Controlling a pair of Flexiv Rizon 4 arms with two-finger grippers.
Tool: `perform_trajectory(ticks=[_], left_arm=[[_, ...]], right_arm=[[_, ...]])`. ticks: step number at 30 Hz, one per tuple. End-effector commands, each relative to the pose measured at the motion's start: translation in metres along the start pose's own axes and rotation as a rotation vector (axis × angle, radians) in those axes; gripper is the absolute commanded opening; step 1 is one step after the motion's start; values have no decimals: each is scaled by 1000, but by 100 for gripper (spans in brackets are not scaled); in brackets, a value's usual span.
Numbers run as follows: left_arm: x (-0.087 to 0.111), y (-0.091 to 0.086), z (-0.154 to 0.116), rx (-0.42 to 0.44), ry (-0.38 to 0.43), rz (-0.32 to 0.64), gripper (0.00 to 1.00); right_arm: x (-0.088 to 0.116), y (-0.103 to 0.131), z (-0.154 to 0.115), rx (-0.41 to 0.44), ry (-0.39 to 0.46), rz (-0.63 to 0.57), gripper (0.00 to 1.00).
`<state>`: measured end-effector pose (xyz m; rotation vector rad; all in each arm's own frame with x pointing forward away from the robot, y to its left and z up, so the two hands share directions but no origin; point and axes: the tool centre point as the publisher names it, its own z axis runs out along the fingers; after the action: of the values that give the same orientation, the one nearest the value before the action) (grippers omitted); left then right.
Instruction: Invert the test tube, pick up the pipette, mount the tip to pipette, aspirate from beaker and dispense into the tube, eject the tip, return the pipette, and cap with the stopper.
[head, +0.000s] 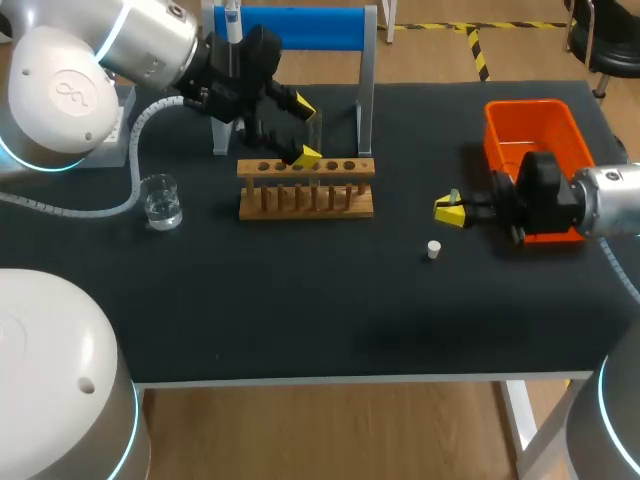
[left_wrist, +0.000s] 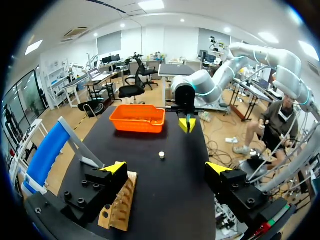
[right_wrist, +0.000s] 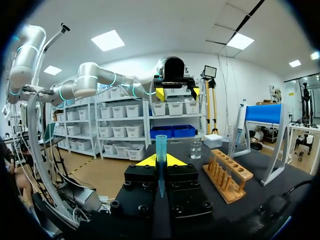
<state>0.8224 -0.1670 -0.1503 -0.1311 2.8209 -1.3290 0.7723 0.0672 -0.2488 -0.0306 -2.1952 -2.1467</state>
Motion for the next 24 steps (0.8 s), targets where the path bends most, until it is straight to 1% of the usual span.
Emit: perform_trajectory(ticks=[1,3,7,9,10,12,13,15,17,18,19,20,21,23,24], left_arm=[[-3,4,-3,-10,-10,-11,100],[-13,15,-10,-16,-32,-43,100],[-30,29,-21,-24,-102,-109,100],[-41,37,-28,-20,-157,-151,100],[-48,42,-32,-30,-210,-195,100],[-54,46,-35,-39,-263,-228,100],[-60,49,-37,-46,-318,-289,100],[-64,54,-39,-66,-374,-311,100],[-69,58,-41,-72,-427,-371,100],[-70,59,-41,-75,-459,-375,100],[-72,61,-42,-72,-491,-401,100],[-74,64,-43,-72,-515,-427,100],[-75,64,-44,-74,-534,-434,100],[-80,68,-45,-69,-581,-490,100],[-80,69,-45,-76,-594,-494,100]], right_arm=[[1,0,0,1,-4,-1,0],[1,0,0,1,-4,-1,0],[1,0,0,1,-4,-1,0],[1,0,0,1,-4,-1,0],[1,0,0,1,-4,-1,0],[1,0,0,1,-4,-1,0],[1,0,0,1,-4,-1,0],[1,0,0,1,-4,-1,0],[1,0,0,1,-4,-1,0],[1,0,0,1,-4,-1,0],[1,0,0,1,-4,-1,0],[1,0,0,1,-4,-1,0],[1,0,0,1,-4,-1,0],[1,0,0,1,-4,-1,0],[1,0,0,1,-4,-1,0]])
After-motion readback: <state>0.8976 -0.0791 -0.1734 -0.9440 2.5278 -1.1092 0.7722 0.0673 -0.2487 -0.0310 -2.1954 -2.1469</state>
